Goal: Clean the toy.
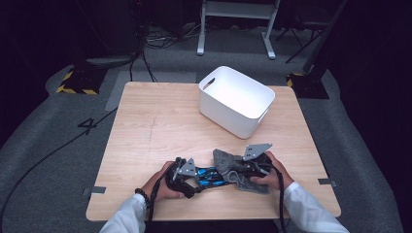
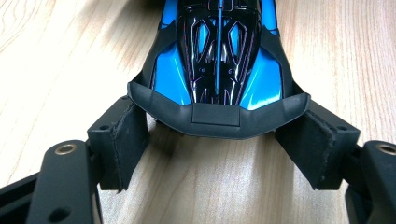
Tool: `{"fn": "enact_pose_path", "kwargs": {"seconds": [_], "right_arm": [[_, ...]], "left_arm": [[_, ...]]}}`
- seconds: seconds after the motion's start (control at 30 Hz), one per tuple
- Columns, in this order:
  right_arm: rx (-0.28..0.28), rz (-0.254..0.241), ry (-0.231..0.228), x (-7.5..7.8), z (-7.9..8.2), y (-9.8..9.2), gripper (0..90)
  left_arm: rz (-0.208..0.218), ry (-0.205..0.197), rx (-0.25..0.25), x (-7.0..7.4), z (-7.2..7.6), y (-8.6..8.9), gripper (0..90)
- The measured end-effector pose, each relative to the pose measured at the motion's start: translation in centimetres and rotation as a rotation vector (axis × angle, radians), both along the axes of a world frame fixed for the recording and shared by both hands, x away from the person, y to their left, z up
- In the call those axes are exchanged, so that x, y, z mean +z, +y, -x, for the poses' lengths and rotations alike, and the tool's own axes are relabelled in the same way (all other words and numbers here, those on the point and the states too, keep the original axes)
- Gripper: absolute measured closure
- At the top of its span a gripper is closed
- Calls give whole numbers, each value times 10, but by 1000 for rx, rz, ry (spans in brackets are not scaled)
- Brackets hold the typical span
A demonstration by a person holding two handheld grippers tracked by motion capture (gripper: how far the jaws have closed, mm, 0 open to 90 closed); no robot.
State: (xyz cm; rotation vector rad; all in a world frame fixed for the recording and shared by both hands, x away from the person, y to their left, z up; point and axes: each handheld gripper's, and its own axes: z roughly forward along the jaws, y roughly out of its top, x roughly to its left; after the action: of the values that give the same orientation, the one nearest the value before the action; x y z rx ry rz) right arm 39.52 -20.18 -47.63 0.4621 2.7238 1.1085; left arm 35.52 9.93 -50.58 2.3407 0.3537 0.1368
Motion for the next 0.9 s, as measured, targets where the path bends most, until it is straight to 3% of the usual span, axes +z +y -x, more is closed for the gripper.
{"fn": "enact_pose_path", "kwargs": {"seconds": [0.13,0.2,0.27,0.37,0.53,0.63,0.8,0.9], "right_arm": [[-53,63,-1,-8,-2,-20,714],[-64,44,20,-11,-2,-27,714],[-65,56,2,-10,0,-28,716],[-48,-24,1,0,3,-26,718],[20,-124,8,11,10,-3,718],[76,-144,-2,14,17,20,718],[155,-132,-20,6,32,50,718],[171,-126,-23,4,35,53,718]], "left_arm": [[0,0,-1,0,0,0,261],[0,0,-3,0,0,0,261],[0,0,-4,0,-1,0,260],[0,-1,-4,0,-1,0,261],[0,-1,-2,0,-1,0,260],[0,0,2,0,0,0,260],[0,-1,10,0,1,0,260],[-2,-1,11,0,1,1,260]]}}
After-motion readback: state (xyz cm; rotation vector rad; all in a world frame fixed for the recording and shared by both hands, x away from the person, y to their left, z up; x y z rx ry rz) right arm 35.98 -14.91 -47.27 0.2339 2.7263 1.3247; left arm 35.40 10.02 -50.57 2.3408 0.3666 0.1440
